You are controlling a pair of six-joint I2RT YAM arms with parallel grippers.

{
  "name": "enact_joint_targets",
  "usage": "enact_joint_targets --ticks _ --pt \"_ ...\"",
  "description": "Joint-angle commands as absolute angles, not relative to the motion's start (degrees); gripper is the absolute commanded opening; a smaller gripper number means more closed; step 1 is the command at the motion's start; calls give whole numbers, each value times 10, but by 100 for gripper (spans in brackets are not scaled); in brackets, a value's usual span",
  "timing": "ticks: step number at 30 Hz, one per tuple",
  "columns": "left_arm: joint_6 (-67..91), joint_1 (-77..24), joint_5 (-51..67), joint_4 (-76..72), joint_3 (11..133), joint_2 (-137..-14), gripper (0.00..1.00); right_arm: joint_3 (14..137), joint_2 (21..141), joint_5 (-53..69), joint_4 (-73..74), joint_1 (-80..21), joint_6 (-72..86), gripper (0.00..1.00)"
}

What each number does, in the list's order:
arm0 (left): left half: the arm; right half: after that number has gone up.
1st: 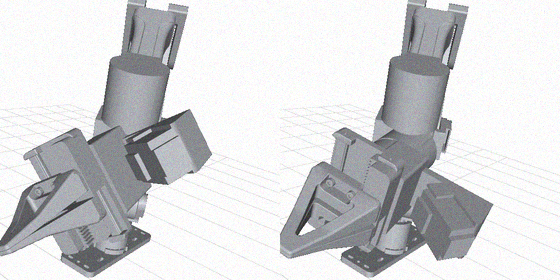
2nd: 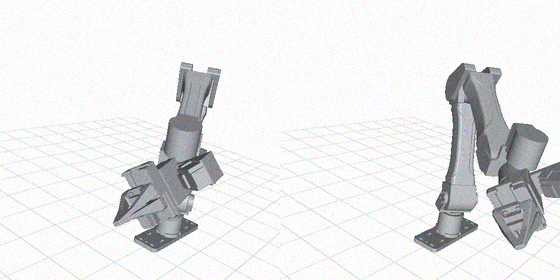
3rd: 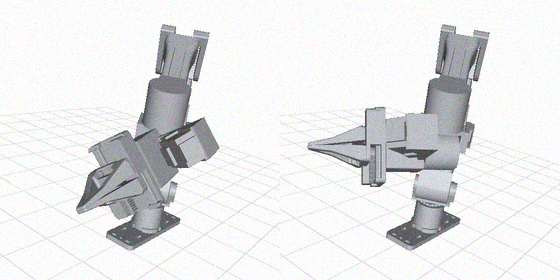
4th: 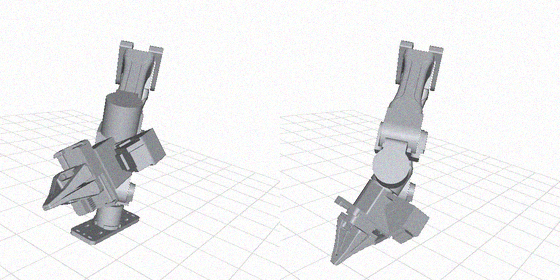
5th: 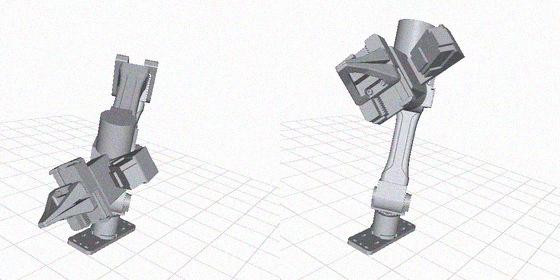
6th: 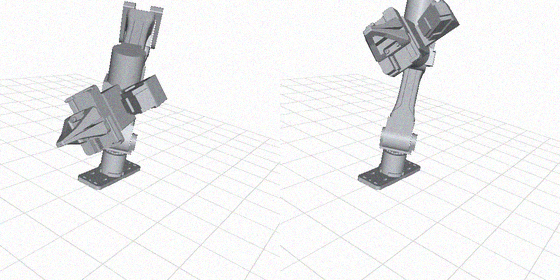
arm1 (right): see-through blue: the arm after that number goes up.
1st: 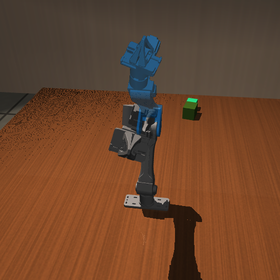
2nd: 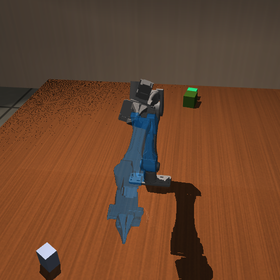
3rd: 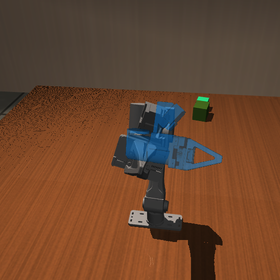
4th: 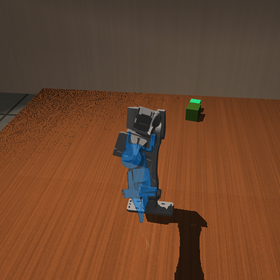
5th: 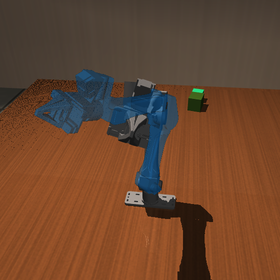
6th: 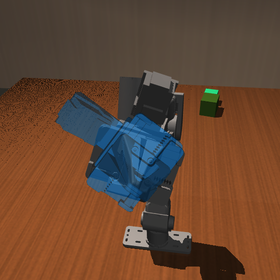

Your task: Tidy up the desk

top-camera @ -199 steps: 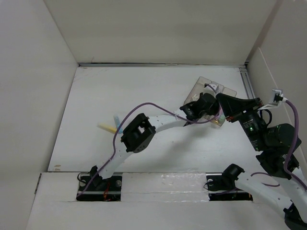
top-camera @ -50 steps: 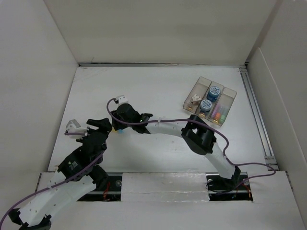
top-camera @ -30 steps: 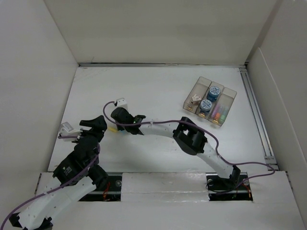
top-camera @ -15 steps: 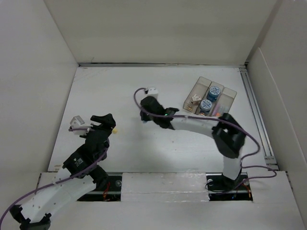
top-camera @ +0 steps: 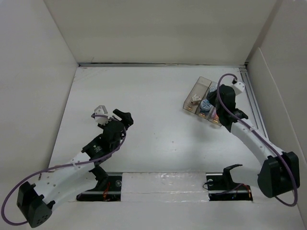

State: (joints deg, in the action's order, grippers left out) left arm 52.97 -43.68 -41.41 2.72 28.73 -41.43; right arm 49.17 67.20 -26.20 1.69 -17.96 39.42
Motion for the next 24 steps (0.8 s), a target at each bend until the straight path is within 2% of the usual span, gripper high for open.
enact_joint_targets --ticks 1,12,15,18,21,22,24 --pt "504 -438 -413 -8 287 -403 65 475 715 -235 40 -106 427 9" --pt "501 -438 -437 33 269 -366 64 459 717 -208 66 -27 419 9" --pt "513 -438 -440 55 273 -374 64 454 728 -203 60 -17 412 12" --pt "521 -438 -445 71 273 -374 64 454 750 -190 58 -11 410 22" --pt "544 -438 -462 105 278 -373 64 460 758 -180 55 -5 404 37" --pt "549 -438 -465 112 278 -374 64 461 758 -180 54 -5 401 46" --pt "569 -438 -475 139 282 -376 64 463 752 -173 52 -5 400 52"
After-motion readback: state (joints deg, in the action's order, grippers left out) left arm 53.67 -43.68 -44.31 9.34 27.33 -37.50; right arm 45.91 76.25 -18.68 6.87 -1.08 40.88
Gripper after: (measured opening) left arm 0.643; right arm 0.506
